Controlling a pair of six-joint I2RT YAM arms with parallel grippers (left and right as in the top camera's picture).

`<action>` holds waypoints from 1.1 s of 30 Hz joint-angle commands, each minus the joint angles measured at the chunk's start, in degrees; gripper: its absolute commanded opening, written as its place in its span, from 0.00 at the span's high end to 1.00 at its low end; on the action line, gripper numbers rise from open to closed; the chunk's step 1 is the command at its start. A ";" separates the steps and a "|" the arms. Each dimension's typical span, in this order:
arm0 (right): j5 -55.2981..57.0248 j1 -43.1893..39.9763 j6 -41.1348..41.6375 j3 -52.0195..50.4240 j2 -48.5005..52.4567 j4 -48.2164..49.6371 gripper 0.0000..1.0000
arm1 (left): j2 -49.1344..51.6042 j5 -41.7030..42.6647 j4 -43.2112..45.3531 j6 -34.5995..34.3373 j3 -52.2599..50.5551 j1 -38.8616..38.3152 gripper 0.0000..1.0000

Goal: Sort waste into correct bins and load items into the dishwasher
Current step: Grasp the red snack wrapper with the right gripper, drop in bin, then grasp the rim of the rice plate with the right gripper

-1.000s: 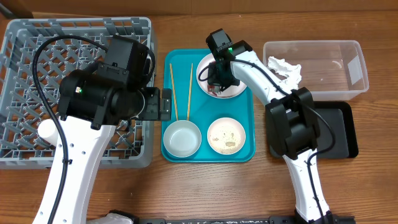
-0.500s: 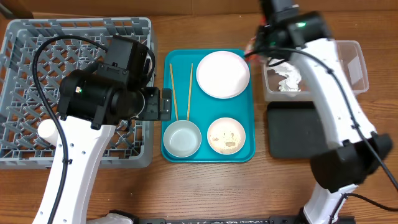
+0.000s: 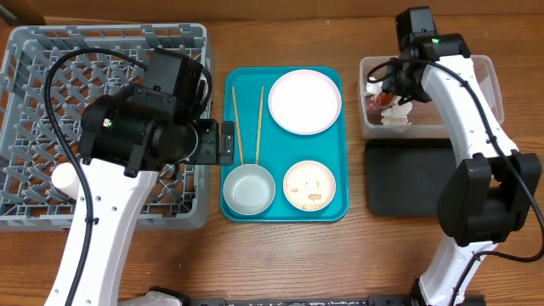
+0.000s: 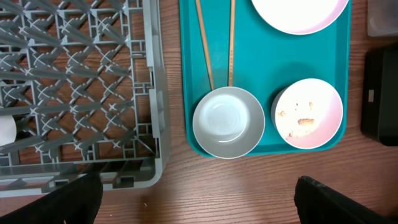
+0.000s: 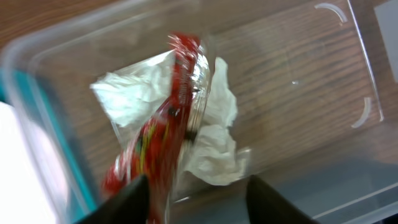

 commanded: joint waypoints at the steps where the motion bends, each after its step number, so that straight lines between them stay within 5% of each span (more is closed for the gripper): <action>1: -0.44 0.24 -0.24 0.33 -2.29 -0.07 0.44 | -0.39 -0.57 -0.07 -0.59 0.96 0.00 0.00; 12: -9.88 9.97 0.92 0.11 -27.50 -8.63 0.40 | -0.39 -0.57 -0.07 -0.59 0.96 0.00 0.00; 19: -10.03 20.90 4.37 -11.32 -34.49 -14.53 0.35 | -0.39 -0.57 0.31 -0.59 0.96 0.00 0.00; 26: -17.03 28.89 6.27 -35.67 -34.36 1.57 0.49 | -0.39 -0.57 0.33 -0.59 0.96 0.00 0.00; 33: -17.40 39.67 -2.08 -41.90 -33.73 10.38 0.49 | -0.39 -0.57 0.35 -0.59 0.96 0.00 0.00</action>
